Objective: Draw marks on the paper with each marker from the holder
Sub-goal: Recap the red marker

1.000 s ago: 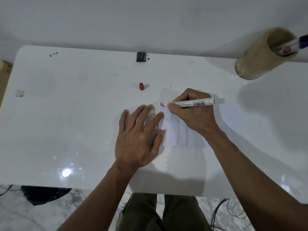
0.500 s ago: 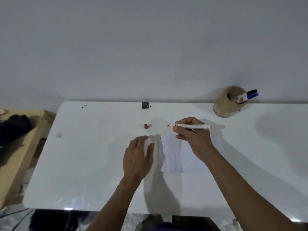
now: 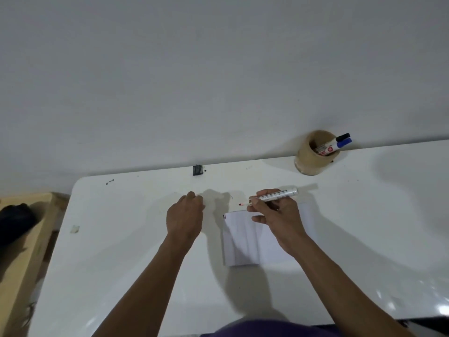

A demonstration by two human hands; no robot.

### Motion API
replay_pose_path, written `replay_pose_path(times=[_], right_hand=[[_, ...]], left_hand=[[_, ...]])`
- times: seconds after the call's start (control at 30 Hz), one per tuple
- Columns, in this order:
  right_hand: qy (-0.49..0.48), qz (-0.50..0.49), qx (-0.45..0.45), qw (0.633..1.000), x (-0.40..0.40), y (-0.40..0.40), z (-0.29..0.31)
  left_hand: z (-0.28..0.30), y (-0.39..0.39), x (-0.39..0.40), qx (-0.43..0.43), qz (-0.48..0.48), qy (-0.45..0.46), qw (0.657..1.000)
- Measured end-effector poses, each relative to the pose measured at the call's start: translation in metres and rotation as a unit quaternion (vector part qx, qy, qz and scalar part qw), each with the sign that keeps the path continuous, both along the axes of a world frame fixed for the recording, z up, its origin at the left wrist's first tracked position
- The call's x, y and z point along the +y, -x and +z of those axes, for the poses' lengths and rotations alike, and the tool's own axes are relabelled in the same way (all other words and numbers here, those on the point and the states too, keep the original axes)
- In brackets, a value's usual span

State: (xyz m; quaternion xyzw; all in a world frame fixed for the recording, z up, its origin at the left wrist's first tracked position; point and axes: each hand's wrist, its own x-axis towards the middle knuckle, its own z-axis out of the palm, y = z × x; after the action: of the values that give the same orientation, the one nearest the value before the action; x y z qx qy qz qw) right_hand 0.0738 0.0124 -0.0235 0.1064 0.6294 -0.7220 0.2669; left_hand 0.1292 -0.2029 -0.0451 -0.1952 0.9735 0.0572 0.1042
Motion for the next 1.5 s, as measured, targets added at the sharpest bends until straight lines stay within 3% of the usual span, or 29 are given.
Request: replay_pose_path(times=[0.2, 0.27, 0.4, 0.5, 0.6, 0.67, 1.07, 1.5], right_hand=[[0.005, -0.025, 0.036, 0.999, -0.008, 0.000, 0.017], [0.001, -0.022, 0.074, 0.997, -0.013, -0.004, 0.031], [0.007, -0.018, 0.136, 0.991, -0.022, -0.020, 0.063], [-0.002, 0.005, 0.169, 0.986, -0.028, -0.039, 0.080], [-0.011, 0.013, 0.187, 0.982, -0.031, -0.061, 0.090], [-0.014, 0.010, 0.193, 0.981, -0.032, -0.075, 0.093], [-0.054, -0.015, 0.210, 0.976, -0.026, -0.132, 0.102], [-0.068, -0.031, 0.234, 0.969, -0.004, -0.128, 0.102]], left_hand=[[0.004, -0.008, -0.001, 0.079, 0.034, -0.092, 0.992], [0.010, -0.016, 0.002, 0.116, 0.062, -0.161, 0.978], [0.037, -0.037, 0.015, 0.206, 0.133, -0.312, 0.918], [0.058, -0.057, 0.027, 0.276, 0.171, -0.433, 0.841], [0.073, -0.078, 0.035, 0.314, 0.195, -0.508, 0.778], [0.078, -0.091, 0.037, 0.322, 0.195, -0.529, 0.761], [0.082, -0.141, 0.039, 0.306, 0.154, -0.547, 0.764], [0.090, -0.124, 0.057, 0.279, 0.089, -0.568, 0.770]])
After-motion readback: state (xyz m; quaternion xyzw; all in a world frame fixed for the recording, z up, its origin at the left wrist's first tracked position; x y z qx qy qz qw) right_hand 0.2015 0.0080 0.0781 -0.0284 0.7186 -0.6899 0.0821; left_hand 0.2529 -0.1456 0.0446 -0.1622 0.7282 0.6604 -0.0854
